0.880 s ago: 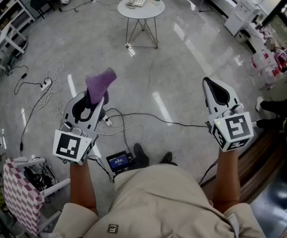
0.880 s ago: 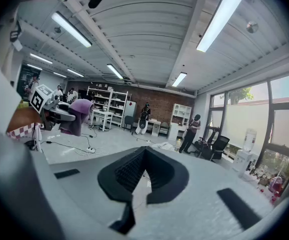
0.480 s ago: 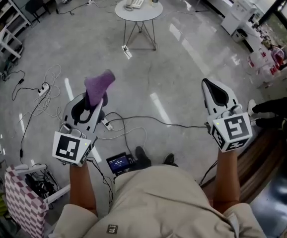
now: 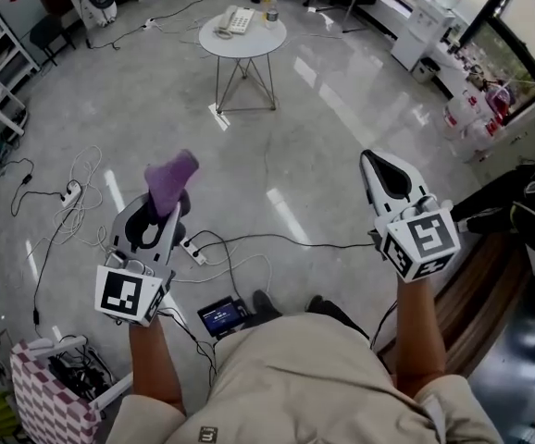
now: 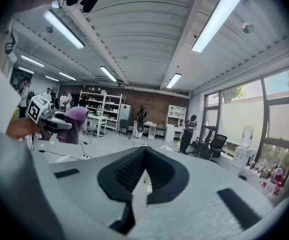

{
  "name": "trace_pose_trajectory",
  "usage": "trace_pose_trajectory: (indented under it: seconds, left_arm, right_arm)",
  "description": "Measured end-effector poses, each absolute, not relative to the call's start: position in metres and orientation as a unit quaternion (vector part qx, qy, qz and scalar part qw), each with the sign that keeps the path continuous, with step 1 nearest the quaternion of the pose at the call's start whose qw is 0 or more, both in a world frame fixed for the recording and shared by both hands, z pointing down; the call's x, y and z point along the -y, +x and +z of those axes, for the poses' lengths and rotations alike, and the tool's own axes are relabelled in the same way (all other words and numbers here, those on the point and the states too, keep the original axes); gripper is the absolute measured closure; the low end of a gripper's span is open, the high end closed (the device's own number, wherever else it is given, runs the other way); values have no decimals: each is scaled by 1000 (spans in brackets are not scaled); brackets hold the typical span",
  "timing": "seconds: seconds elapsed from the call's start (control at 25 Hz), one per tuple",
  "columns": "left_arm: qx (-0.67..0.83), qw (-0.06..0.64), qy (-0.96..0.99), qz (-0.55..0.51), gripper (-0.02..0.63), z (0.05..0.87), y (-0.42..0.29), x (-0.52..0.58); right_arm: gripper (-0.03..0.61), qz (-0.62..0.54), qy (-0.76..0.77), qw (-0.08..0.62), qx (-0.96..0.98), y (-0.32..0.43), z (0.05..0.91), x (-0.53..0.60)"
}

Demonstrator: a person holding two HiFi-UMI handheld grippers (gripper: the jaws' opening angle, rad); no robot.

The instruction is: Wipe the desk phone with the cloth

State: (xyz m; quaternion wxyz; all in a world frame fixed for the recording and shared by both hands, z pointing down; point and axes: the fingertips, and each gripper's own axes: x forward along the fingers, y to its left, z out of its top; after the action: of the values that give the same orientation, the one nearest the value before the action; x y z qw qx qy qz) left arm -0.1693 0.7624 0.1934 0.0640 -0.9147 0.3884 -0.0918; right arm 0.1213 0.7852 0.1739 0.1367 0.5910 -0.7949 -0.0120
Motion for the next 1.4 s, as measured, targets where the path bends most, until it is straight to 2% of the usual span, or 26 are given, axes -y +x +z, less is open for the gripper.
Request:
trace_pose_trajectory:
  seconds: [0.52,0.84,1.4]
  left_arm:
    - [-411,56,-905,-90,517,188,-187,-747]
    - [-436,51,-892,-108,516,195,-173,-712]
    - [-472,43,-871,-133,517,193,-69,-598]
  right_arm:
    - [586,-29,585,125,801,122,157,-745]
    - [587,-30,567,112,816,146,166,-677]
    - [586,-7,513,103,852,225,190,-523]
